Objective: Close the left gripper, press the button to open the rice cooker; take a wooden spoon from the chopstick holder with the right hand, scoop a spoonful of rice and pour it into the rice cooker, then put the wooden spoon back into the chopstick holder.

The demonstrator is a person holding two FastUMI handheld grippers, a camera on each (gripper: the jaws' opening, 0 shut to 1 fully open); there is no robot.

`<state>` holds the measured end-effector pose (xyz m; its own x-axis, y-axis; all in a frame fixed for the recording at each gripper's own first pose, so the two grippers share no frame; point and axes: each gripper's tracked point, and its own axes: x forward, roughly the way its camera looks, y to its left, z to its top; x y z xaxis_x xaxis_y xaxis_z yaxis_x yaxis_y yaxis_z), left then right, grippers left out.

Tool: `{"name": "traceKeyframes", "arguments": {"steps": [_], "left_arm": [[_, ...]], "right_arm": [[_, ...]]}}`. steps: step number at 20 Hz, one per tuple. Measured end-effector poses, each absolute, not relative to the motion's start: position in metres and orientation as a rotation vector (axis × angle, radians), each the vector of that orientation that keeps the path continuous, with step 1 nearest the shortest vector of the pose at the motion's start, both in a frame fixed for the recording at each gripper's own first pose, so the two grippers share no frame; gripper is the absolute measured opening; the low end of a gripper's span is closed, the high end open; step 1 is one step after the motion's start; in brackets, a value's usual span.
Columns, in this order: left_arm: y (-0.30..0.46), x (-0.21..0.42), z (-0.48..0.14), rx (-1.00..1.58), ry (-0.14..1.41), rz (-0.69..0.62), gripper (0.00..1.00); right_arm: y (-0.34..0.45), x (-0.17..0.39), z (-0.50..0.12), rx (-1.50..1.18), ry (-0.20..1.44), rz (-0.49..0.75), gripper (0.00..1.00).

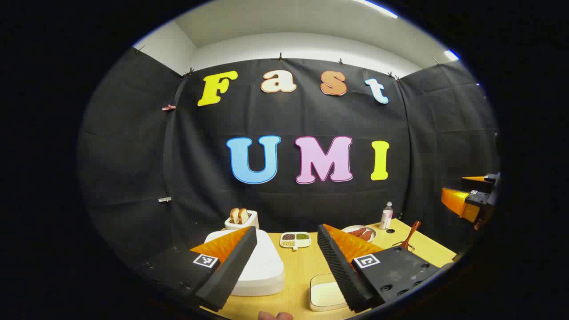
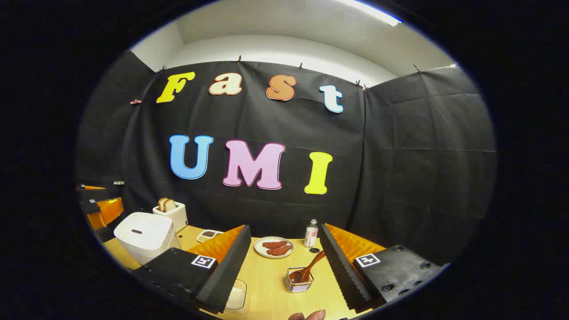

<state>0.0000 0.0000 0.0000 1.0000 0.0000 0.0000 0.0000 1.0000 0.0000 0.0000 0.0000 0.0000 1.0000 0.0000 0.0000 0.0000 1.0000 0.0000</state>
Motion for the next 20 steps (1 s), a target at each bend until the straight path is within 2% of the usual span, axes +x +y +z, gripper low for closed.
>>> {"name": "traceKeyframes", "arguments": {"steps": [20], "left_arm": [[0.005,-0.005,-0.002,-0.005,-0.011,0.012,0.95]], "right_arm": [[0.006,-0.012,0.007,-0.027,-0.013,0.007,0.97]]}}
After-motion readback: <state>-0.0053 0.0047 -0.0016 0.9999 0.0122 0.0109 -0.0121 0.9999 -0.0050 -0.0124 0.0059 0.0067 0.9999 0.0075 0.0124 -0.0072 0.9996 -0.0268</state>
